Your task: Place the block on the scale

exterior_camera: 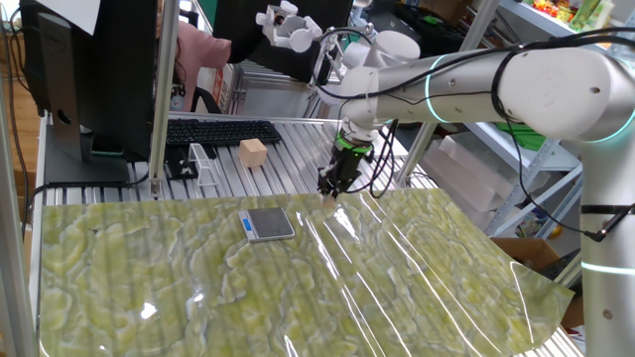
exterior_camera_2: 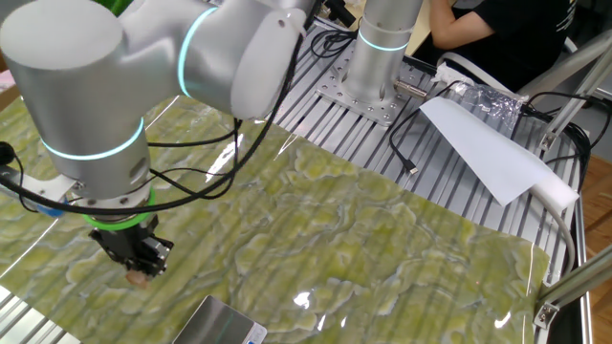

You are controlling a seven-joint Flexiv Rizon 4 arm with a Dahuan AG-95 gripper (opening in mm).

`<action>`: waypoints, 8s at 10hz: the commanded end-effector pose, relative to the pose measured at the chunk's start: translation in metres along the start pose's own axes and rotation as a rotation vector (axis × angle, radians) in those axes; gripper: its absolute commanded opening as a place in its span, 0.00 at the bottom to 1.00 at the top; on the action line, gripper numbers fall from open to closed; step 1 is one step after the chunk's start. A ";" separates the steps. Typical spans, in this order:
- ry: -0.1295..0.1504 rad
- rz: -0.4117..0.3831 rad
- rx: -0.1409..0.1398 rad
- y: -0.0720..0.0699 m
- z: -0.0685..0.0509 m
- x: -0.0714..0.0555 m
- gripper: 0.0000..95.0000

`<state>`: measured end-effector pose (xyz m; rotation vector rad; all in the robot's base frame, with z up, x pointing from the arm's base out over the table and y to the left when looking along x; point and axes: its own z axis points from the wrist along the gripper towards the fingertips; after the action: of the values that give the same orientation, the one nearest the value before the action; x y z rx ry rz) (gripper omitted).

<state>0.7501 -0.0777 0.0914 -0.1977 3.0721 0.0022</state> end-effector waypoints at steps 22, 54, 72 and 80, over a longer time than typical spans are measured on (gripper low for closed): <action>0.020 0.141 0.004 0.108 0.003 0.007 0.00; 0.003 0.183 0.003 0.132 0.053 -0.016 0.00; -0.003 0.196 0.009 0.122 0.016 0.001 0.40; 0.036 0.165 0.000 0.093 -0.024 0.036 0.20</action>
<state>0.7020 0.0093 0.1143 0.0547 3.1201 0.0134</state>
